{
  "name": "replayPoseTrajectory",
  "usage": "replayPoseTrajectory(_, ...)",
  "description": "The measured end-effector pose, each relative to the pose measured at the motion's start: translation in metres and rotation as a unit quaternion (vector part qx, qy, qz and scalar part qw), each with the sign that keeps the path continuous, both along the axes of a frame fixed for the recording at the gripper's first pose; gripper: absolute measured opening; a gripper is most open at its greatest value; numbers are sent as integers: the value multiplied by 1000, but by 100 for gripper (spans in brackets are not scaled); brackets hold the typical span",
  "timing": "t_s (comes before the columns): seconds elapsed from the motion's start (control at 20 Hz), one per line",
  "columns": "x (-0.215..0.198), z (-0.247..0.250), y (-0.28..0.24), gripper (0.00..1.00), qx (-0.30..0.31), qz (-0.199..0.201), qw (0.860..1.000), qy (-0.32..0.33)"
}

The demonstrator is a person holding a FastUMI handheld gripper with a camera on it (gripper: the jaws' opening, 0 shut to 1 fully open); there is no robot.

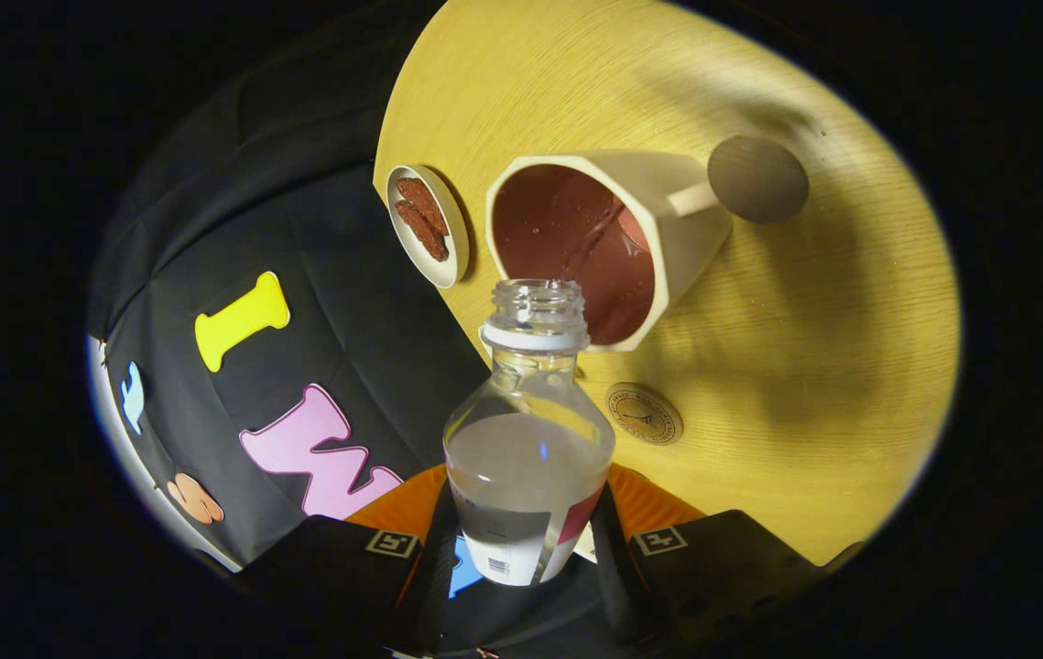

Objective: Take the bottle from table, then pour the juice into the cup, finally place the bottle on the coaster

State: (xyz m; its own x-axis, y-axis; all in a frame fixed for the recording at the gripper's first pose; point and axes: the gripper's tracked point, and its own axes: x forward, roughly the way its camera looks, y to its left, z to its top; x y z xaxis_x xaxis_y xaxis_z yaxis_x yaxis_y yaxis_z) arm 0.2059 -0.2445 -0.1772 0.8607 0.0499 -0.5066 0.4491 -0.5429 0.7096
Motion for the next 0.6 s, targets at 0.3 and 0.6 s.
replayPoseTrajectory(0.3,0,2,-6,70,33,-14,999,8)
replayPoseTrajectory(0.6,0,4,-7,70,68,-32,997,10)
